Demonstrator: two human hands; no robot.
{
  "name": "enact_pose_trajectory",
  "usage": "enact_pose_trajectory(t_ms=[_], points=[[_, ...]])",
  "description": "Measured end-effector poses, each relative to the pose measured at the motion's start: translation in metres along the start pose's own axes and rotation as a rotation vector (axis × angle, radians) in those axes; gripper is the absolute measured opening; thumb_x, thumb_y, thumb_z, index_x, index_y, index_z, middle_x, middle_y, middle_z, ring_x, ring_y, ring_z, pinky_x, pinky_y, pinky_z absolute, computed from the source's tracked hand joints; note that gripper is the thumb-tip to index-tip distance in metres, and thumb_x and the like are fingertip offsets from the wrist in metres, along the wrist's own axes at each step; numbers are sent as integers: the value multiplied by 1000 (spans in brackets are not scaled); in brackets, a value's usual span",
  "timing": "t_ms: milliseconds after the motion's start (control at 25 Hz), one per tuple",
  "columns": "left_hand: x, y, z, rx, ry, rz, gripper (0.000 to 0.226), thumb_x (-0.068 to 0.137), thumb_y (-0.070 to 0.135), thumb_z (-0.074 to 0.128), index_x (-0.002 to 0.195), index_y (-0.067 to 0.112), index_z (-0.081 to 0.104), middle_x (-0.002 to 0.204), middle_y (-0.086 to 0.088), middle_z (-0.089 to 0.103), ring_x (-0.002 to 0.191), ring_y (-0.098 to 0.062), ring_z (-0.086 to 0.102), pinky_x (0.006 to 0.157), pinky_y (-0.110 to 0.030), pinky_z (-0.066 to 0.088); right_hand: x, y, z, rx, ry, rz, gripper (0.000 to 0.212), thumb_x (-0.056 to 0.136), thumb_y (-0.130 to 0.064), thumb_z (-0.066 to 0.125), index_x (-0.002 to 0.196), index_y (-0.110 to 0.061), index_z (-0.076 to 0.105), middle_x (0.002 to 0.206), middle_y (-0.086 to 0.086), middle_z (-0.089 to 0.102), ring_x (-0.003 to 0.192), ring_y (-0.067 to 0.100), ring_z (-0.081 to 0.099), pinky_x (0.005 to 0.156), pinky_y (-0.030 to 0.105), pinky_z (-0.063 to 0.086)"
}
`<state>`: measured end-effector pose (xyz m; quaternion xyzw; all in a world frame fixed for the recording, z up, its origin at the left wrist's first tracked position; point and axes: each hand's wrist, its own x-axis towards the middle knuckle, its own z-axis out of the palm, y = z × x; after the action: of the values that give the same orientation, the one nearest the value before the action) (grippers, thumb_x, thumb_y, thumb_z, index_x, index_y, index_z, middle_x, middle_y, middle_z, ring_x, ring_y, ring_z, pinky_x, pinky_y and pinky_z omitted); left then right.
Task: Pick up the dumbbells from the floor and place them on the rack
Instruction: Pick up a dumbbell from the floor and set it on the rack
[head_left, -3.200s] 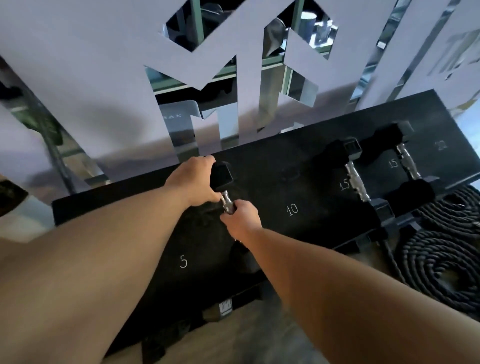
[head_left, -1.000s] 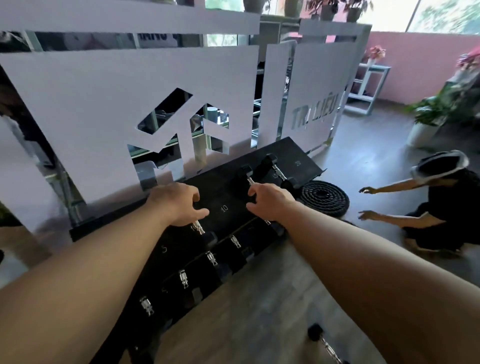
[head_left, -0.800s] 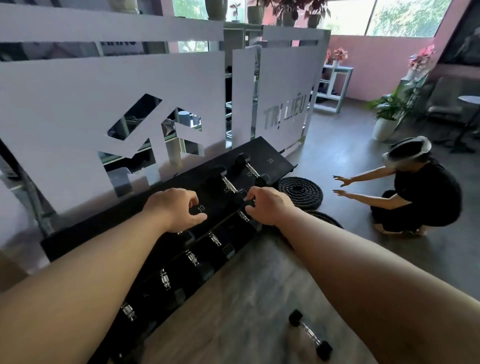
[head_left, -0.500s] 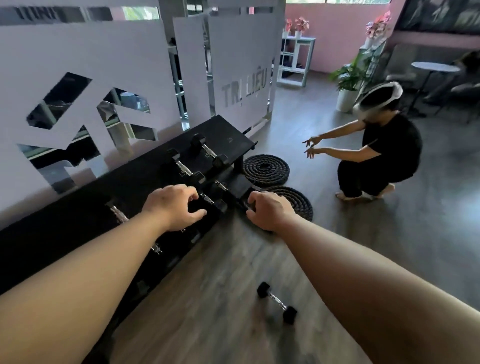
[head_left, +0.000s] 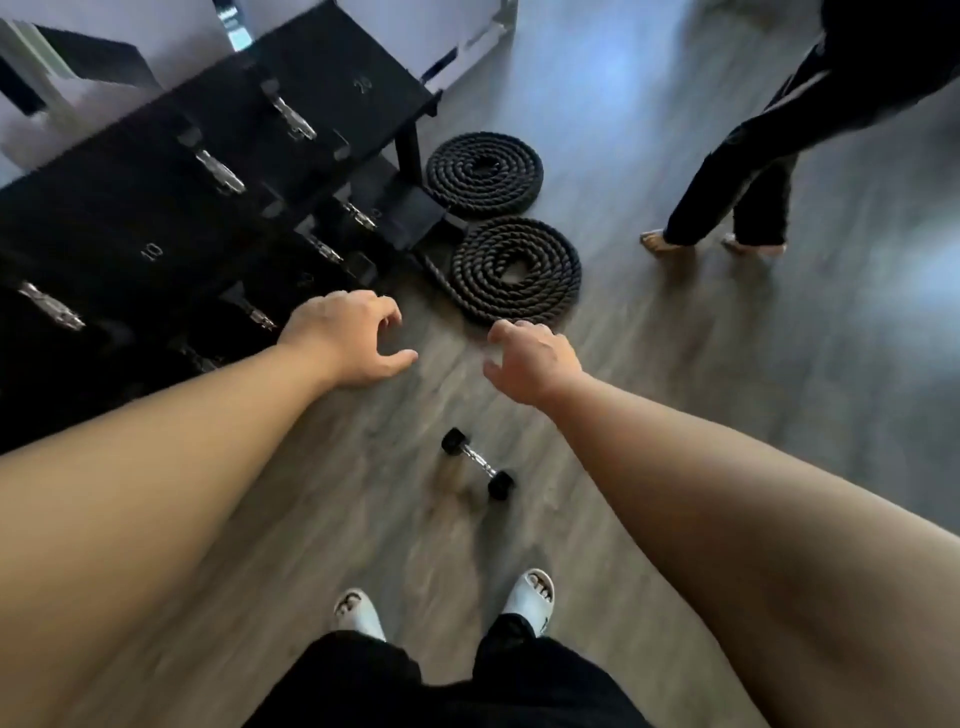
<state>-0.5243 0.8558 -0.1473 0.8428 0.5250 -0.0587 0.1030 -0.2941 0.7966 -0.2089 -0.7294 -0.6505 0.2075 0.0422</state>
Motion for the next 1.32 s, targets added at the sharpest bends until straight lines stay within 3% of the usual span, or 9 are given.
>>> enact_pose_trajectory(t_ms=[320, 560, 800, 1080, 1320], points=[[99, 12, 134, -82, -236, 94, 58, 79, 73, 60, 123, 36, 60, 127, 9, 64, 119, -22, 60, 94, -38, 49, 55, 85, 115, 189, -203, 234, 44, 92, -35, 64, 130, -14, 56, 127, 15, 58, 121, 33, 54, 102, 39, 45], [196, -26, 265, -122, -356, 123, 64, 77, 74, 58, 128, 36, 56, 131, 10, 59, 124, -19, 56, 99, -41, 50, 136, 123, 244, 276, -284, 357, 44, 92, -35, 66, 129, -14, 58, 122, 12, 63, 118, 30, 57, 99, 35, 46], [282, -56, 469, -121, -489, 129, 81, 66, 79, 52, 134, 34, 50, 132, 9, 56, 124, -21, 56, 100, -46, 51, 221, 185, 430, 368, -336, 449, 47, 90, -34, 68, 131, -14, 57, 122, 11, 63, 117, 28, 58, 99, 34, 47], [318, -34, 673, -185, -511, 101, 81, 76, 66, 73, 144, 30, 46, 141, 0, 50, 130, -27, 53, 106, -44, 45, 258, 239, 610, 437, -341, 527, 59, 88, -39, 72, 137, -13, 51, 131, 13, 56, 124, 32, 52, 104, 41, 45], [320, -45, 761, -147, -516, 77, 91, 71, 65, 80, 145, 27, 46, 142, -2, 44, 131, -32, 45, 110, -46, 41, 259, 262, 691, 444, -374, 564, 67, 82, -39, 79, 138, -14, 51, 131, 11, 60, 123, 30, 56, 103, 40, 47]])
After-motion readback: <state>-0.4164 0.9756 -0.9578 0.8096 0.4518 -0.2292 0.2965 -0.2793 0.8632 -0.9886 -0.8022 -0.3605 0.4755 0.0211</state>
